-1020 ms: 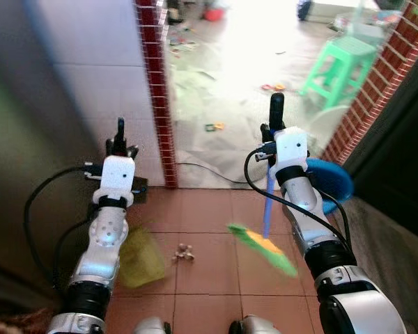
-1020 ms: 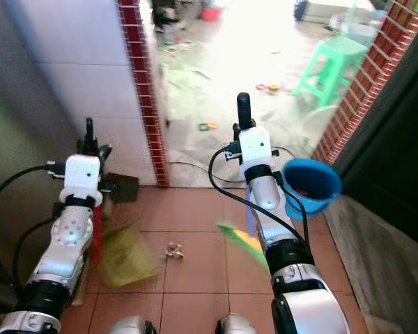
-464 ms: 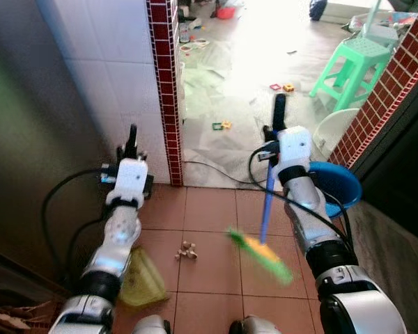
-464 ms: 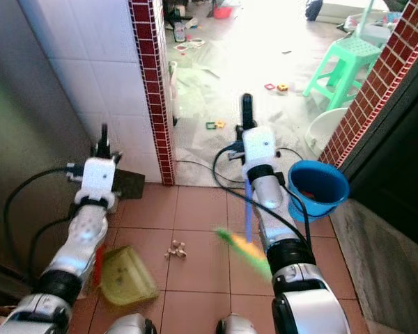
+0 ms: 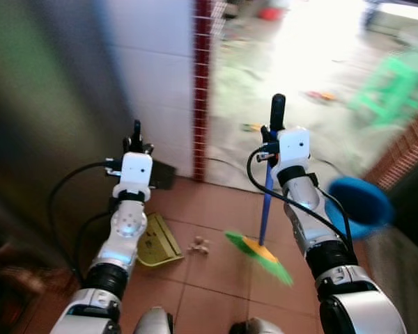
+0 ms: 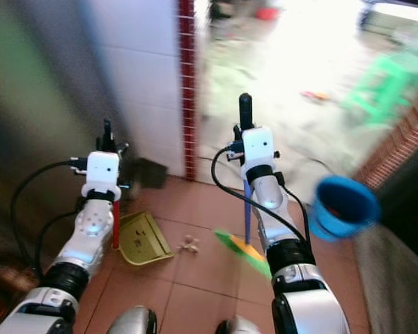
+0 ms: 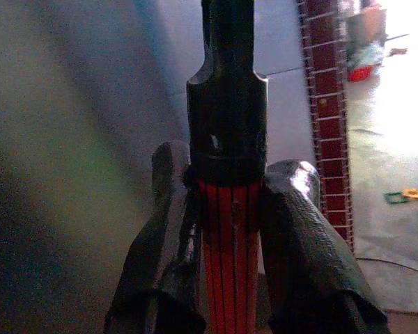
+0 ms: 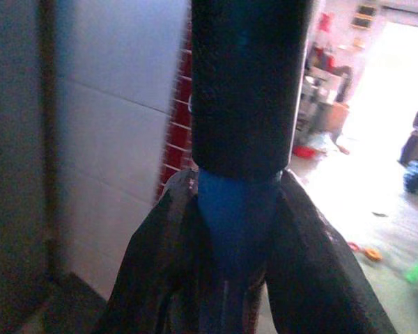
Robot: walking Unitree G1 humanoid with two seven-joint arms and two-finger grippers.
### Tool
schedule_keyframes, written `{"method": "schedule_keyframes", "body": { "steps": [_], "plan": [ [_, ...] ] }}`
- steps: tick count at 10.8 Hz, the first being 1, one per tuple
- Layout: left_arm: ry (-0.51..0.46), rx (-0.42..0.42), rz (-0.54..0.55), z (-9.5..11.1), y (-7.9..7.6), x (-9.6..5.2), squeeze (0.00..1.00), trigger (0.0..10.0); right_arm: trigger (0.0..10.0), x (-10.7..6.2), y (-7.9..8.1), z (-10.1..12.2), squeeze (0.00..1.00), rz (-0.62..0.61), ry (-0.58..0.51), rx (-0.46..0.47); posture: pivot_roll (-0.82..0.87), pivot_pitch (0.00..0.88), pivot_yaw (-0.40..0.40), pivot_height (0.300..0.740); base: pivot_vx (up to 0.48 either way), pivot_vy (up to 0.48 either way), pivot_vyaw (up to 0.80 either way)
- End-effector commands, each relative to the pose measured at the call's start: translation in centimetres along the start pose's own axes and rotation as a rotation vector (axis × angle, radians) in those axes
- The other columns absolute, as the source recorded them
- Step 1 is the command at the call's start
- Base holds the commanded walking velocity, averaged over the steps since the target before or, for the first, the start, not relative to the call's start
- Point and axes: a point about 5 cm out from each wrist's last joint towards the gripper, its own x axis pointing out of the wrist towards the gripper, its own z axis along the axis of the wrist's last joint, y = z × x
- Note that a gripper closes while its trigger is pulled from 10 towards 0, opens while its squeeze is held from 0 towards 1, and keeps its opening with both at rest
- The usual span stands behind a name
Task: Sweep floor
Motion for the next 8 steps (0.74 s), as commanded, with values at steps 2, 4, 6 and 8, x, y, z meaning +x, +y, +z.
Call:
{"method": "schedule_keyframes", "body": {
  "steps": [2, 4, 6, 8],
  "plan": [
    [-0.067, -0.015, 0.008, 1.7, -0.3, 0.8, 0.00, 10.0, 10.0, 0.7, 0.0, 1.9, 0.00, 0.009, -0.091, -0.023, -0.02, 0.000, -0.009, 0.740, 0.000, 0.000, 0.80],
    [-0.029, -0.062, 0.017, 1.7, -0.7, 0.8, 0.00, 10.0, 10.0, 1.0, -0.2, 2.7, 0.00, -0.015, -0.116, -0.007, -0.02, 0.000, -0.022, 0.740, 0.000, 0.000, 0.00],
    [0.007, -0.091, 0.009, 1.8, -2.3, 0.3, 0.00, 10.0, 10.0, 1.5, -0.1, 3.1, 0.00, -0.026, -0.110, 0.014, -0.02, 0.008, -0.047, 0.740, 0.000, 0.000, 0.00],
    [0.026, -0.127, -0.054, 1.1, -3.8, -0.1, 0.00, 10.0, 10.0, 2.3, 0.9, 3.7, 0.00, -0.028, -0.122, 0.012, -0.03, 0.038, -0.056, 0.740, 0.000, 0.000, 0.00]
  ]
}}
